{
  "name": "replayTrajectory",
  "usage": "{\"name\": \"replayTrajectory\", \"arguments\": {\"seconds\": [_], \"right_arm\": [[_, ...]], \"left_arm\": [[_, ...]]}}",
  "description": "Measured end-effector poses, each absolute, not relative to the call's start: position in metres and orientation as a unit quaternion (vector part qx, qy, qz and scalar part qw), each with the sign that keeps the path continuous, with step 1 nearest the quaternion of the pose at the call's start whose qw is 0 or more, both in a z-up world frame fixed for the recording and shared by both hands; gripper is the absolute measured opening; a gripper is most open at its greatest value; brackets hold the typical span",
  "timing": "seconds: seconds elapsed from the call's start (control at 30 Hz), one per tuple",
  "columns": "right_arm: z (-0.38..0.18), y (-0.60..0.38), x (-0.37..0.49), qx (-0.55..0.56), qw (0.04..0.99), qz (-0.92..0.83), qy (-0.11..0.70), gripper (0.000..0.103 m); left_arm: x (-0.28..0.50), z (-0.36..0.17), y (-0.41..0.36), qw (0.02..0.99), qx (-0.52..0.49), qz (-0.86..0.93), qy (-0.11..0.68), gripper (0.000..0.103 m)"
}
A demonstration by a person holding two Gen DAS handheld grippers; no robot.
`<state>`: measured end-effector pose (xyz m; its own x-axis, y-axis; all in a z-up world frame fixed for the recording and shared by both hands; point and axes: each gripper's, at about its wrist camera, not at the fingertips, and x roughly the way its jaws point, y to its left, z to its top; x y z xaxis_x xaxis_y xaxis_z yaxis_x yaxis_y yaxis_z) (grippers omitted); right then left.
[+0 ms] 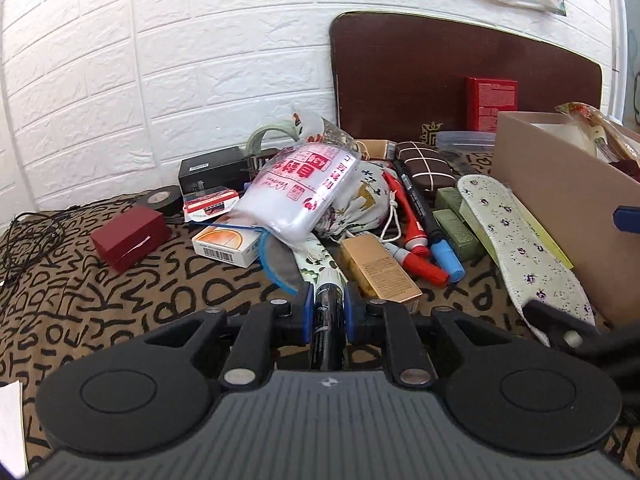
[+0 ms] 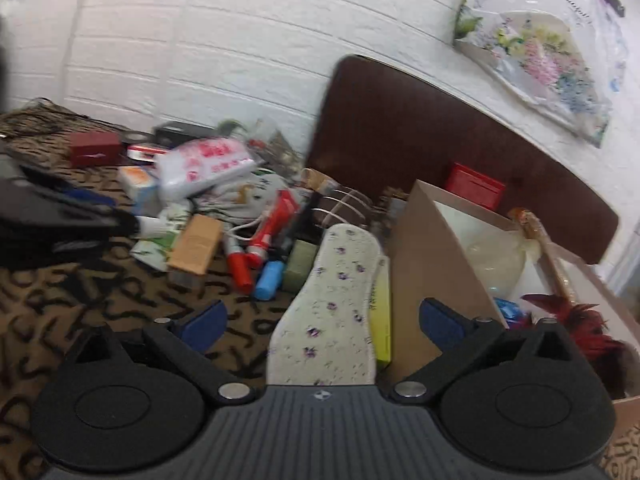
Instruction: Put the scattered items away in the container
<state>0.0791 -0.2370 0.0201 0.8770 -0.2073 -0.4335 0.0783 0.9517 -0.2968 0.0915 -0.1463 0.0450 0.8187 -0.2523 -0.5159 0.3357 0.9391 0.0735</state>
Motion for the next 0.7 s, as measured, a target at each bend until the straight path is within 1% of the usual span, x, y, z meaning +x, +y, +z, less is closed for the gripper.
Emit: {"name": "replayTrajectory", "arguments": {"seconds": [0.13,0.2,0.27,0.37,0.4,0.5,0.53,0.6,0.63,0.7], "right_arm": [[0.012,-0.223,0.100,-0.148,0.954,-0.052,0.253,0.103],[0.002,-0.216,0.114,-0.187,0.941,-0.097,0.264,0.103],[-0.006,-0.220,0.126,-0.199,0.931,-0.125,0.281,0.103],[-0.022,-0.221,0.139,-0.225,0.914,-0.129,0.312,0.103],[-0.024,-0.222,0.138,-0.222,0.918,-0.132,0.302,0.103],[-0.023,-0.224,0.138,-0.206,0.919,-0.131,0.309,0.103],[-0.020,-0.226,0.137,-0.185,0.922,-0.122,0.318,0.103],[-0.014,-0.240,0.135,-0.095,0.930,-0.077,0.346,0.103],[-0.011,-0.246,0.131,-0.065,0.934,-0.062,0.346,0.103],[-0.010,-0.240,0.122,-0.087,0.932,-0.011,0.352,0.103]], "left_arm": [[0.092,0.044,-0.142,0.953,0.088,-0.154,0.247,0.017],[0.092,0.043,-0.138,0.953,0.087,-0.156,0.245,0.017],[0.092,0.042,-0.135,0.953,0.087,-0.156,0.245,0.017],[0.094,0.039,-0.131,0.952,0.084,-0.157,0.250,0.017],[0.095,0.037,-0.130,0.951,0.083,-0.157,0.253,0.017],[0.097,0.033,-0.127,0.949,0.085,-0.161,0.257,0.017],[0.098,0.032,-0.126,0.948,0.087,-0.166,0.258,0.017],[0.100,0.030,-0.126,0.945,0.091,-0.178,0.259,0.017],[0.102,0.029,-0.126,0.943,0.092,-0.187,0.261,0.017],[0.107,0.029,-0.129,0.938,0.095,-0.204,0.262,0.018]]}}
